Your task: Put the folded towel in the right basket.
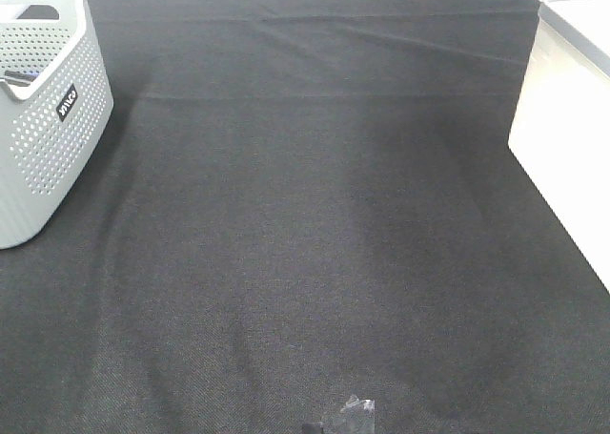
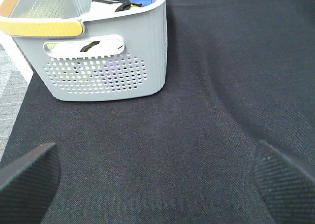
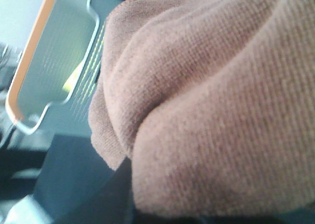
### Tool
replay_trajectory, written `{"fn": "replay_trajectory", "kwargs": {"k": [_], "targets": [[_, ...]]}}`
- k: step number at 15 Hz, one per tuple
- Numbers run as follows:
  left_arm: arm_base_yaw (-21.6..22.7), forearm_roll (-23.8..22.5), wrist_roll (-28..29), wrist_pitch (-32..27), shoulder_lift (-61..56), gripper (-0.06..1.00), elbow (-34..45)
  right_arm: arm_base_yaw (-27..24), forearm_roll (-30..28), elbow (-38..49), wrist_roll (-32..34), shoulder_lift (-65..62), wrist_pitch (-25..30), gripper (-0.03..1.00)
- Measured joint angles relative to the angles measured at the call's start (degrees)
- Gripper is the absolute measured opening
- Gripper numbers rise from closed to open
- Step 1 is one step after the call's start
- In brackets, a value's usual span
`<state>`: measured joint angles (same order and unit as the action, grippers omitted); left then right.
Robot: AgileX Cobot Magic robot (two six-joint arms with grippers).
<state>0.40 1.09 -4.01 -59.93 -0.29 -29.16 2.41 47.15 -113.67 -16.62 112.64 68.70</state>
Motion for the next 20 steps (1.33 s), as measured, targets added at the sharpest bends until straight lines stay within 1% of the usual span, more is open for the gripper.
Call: {"fn": "replay_trajectory", "kwargs": {"k": [1,2,3,4,6,8,9,10,11,12,13,14,15,16,17,18,20], "targets": [[0.0,0.0,0.0,0.0,0.0,0.99,0.0,0.0,0.0,0.0,0.0,0.0,0.0,0.2],[0.0,-0.06,0.0,0.0,0.0,0.99,0.0,-3.9,-2.58,0.11,0.0,-3.44,0.11,0.2],[0.0,-0.11,0.0,0.0,0.0,0.99,0.0,-6.7,-7.1,1.32,0.63,-6.65,0.17,0.2],[0.0,-0.11,0.0,0.0,0.0,0.99,0.0,-11.86,-16.21,4.64,2.12,-11.34,0.34,0.2],[0.0,-0.11,0.0,0.0,0.0,0.99,0.0,-17.59,-27.56,9.97,2.75,-14.9,0.86,0.2],[0.0,-0.11,0.0,0.0,0.0,0.99,0.0,-20.86,-36.67,15.36,3.9,-15.3,1.09,0.2],[0.0,-0.11,0.0,0.0,0.0,0.99,0.0,-21.26,-39.65,17.82,4.3,-14.5,1.09,0.2],[0.0,-0.11,0.0,0.0,0.0,0.99,0.0,-21.31,-40.34,19.54,5.21,-12.72,1.2,0.2],[0.0,-0.11,0.0,0.0,0.0,0.99,0.0,-21.14,-40.34,19.82,6.59,-11.17,1.26,0.31],[0.0,-0.11,0.0,0.0,0.0,0.99,0.0,-21.14,-40.74,19.82,8.19,-9.85,1.2,0.52],[0.0,-0.11,0.0,0.0,0.0,0.99,0.0,-21.08,-41.2,19.88,8.65,-9.05,1.2,0.75],[0.0,-0.11,0.0,0.0,0.0,0.99,0.0,-21.08,-41.37,19.88,8.65,-8.65,1.2,0.88],[0.0,-0.11,0.0,0.0,0.0,0.99,0.0,-21.08,-41.37,19.88,8.65,-8.65,1.2,0.93],[0.0,-0.11,0.0,0.0,0.0,0.99,0.0,-21.08,-41.37,19.88,8.65,-8.65,1.2,0.93],[0.0,-0.11,0.0,0.0,0.0,0.99,0.0,-21.08,-41.37,19.71,8.65,-8.65,1.2,0.96],[0.0,-0.11,0.0,0.0,0.0,0.99,0.0,-21.08,-41.25,19.31,9.05,-8.65,1.2,0.97],[0.0,-0.11,0.0,0.0,0.0,0.99,0.0,-20.4,-39.71,17.99,12.66,-9.63,1.03,0.97]]}}
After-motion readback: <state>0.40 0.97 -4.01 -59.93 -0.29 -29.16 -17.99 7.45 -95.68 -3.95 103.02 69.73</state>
